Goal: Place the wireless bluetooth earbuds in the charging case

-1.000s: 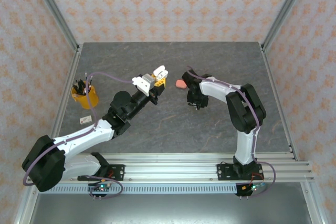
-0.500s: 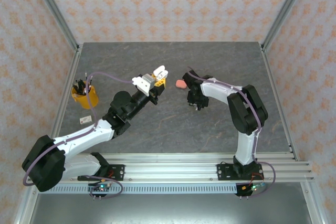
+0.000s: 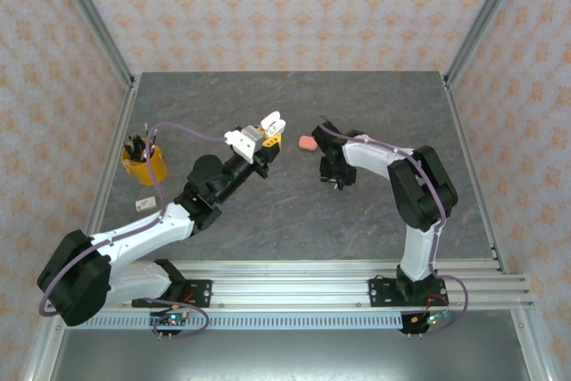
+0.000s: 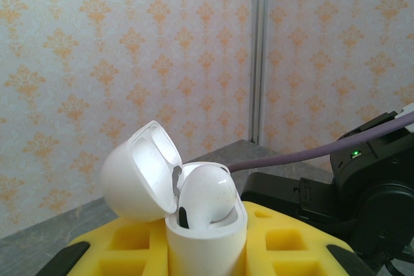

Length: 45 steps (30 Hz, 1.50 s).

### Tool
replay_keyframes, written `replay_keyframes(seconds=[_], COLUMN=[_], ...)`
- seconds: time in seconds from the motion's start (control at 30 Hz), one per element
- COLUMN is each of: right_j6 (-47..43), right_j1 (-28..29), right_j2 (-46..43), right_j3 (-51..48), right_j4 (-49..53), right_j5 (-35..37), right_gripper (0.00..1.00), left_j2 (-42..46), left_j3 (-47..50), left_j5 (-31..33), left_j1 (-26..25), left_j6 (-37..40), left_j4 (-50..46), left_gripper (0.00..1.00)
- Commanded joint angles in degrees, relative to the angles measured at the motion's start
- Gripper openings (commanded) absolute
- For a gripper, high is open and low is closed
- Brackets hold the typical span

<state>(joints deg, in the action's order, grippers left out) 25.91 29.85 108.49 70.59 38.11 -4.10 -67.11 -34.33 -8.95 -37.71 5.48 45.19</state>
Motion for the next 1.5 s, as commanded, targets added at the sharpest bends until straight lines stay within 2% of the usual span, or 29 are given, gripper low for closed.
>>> replay_keyframes(seconds=[0.0, 0.23, 0.47, 0.97, 1.47], right_j6=[-0.86, -1.64, -2.65, -4.19, -6.75], right_j1=[0.21, 0.21, 0.22, 0.21, -0.01], right_j2=[-0.7, -0.41, -0.46, 0.09, -1.26], right_j3=[-0.54, -0.45, -0.54, -0.37, -1.93], right_j4=[0.74, 1.47, 1.83, 2.41, 2.46], right_j5=[-0.65, -1.15, -2.03, -2.76, -4.45], right_gripper=[0.41, 0.38, 0.41, 0.38, 0.4], left_j2=[0.32, 0.4, 0.58, 0.4, 0.4], left_j3=[-1.58, -1.71, -1.88, -2.1, -2.23], left_j5=[-0.19, -0.19, -0.19, -0.1, -0.2], left_j1=[0.54, 0.49, 0.53, 0.52, 0.5], left_j6=[0.08, 0.15, 0.33, 0.5, 0.5], left_j4=[0.51, 0.43, 0.07, -0.08, -0.27], left_gripper=[0.0, 0.0, 0.0, 0.0, 0.0])
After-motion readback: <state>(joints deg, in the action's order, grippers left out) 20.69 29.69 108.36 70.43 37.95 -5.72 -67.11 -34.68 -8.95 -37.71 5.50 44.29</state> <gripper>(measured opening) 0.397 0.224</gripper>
